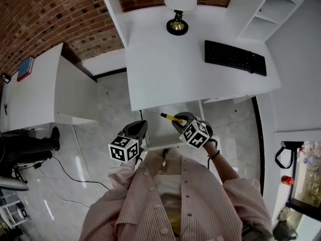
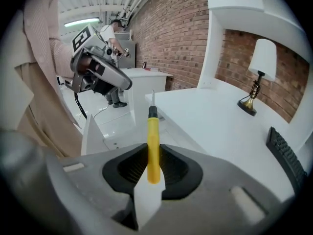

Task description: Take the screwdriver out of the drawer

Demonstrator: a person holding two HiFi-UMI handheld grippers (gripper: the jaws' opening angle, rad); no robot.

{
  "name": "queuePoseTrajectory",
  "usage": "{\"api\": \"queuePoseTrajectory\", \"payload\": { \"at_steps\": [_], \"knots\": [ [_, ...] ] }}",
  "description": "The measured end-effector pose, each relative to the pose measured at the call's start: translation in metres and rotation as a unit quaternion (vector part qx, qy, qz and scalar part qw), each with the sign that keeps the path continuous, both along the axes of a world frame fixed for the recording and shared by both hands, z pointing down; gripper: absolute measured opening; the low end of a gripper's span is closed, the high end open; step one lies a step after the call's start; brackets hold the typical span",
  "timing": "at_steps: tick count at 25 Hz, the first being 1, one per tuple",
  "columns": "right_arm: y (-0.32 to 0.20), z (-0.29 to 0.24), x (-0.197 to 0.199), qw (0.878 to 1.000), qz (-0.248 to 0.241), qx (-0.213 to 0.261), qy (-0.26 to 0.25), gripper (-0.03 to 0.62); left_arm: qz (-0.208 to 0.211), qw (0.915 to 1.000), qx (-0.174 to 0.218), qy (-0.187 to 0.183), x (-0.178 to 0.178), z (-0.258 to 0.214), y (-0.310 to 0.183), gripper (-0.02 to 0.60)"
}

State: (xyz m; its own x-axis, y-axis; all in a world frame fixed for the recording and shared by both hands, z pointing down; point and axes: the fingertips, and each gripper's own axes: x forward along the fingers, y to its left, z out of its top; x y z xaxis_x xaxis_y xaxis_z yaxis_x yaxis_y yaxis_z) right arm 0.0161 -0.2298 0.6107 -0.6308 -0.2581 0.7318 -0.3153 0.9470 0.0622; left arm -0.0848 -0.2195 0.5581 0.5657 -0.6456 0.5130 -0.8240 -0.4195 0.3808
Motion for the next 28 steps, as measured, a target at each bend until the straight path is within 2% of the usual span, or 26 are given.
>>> {"api": "queuePoseTrajectory", "payload": {
  "at_steps": [6, 13, 21, 28],
  "knots": [
    [-0.013, -0.035, -0.001, 0.996, 0.055, 0.004, -0.064, 0.077, -0.011, 0.9992, 0.036, 0.008, -0.008, -0.025, -0.008, -0.002],
    [-0.032, -0.07, 0.003, 0.983, 0.123, 0.003, -0.135, 0.077, -0.024, 0.997, 0.073, 0.011, -0.015, -0.053, -0.021, -0.002],
    [-0.056, -0.101, 0.018, 0.956, 0.201, 0.023, -0.214, 0.077, -0.046, 0.9921, 0.116, 0.006, -0.025, -0.08, -0.036, -0.002],
    [-0.071, -0.126, 0.031, 0.925, 0.262, 0.036, -0.271, 0.077, -0.07, 0.9863, 0.149, 0.003, -0.035, -0.098, -0.045, -0.002]
  ]
}}
